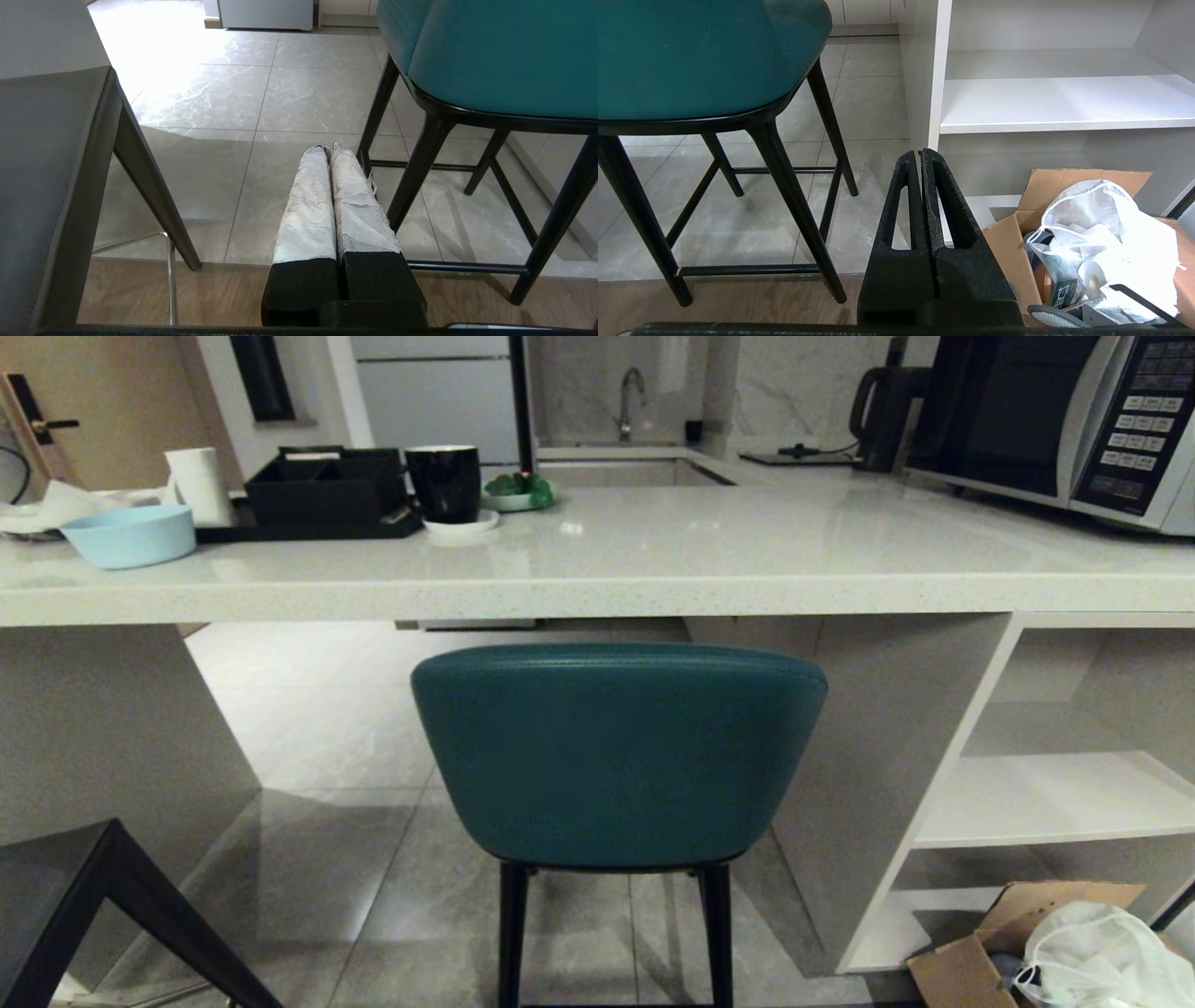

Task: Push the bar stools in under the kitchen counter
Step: Pull the blue chair out from under the dining table

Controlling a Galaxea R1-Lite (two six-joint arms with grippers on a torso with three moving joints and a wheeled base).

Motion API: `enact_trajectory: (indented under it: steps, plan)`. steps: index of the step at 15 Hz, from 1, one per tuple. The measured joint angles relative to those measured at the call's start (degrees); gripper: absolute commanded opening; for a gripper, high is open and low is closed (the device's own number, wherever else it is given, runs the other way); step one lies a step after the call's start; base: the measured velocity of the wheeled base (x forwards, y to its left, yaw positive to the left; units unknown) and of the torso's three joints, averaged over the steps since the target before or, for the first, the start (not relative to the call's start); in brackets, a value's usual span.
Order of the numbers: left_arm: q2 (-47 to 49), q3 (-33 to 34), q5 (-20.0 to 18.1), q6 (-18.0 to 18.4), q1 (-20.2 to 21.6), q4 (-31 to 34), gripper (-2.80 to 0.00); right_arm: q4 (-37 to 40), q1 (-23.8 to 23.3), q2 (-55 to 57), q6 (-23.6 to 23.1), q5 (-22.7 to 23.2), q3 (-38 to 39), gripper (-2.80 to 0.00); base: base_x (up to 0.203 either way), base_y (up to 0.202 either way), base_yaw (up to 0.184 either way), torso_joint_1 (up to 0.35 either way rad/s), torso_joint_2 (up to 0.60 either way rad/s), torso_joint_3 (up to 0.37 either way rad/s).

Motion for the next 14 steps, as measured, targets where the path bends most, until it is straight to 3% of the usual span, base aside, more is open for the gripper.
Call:
enact_trajectory:
  steps: [6,9,12,14]
  plan:
    - [0.0,0.0,-0.1,1.7,0.0,0.0,-2.8,0.9,0.0,0.0,-2.4,0.4,-0.7,-2.8,0.0,0.0,0.0,0.0,0.0,0.0]
    - [1.7,-3.6,-1.9,2.2,0.0,0.4,-2.8,2.6,0.0,1.5,-2.2,1.0,-4.6,-2.8,0.0,0.0,0.0,0.0,0.0,0.0]
    - [9.6,-8.4,-3.1,1.2,-0.7,-2.1,-2.8,2.5,0.0,6.6,-2.1,2.6,-8.3,-2.8,0.0,0.0,0.0,0.0,0.0,0.0]
    - [18.1,-10.8,-3.5,0.2,-1.7,-7.2,-2.8,1.6,0.0,13.0,-2.0,3.5,-11.2,-2.8,0.0,0.0,0.0,0.0,0.0,0.0]
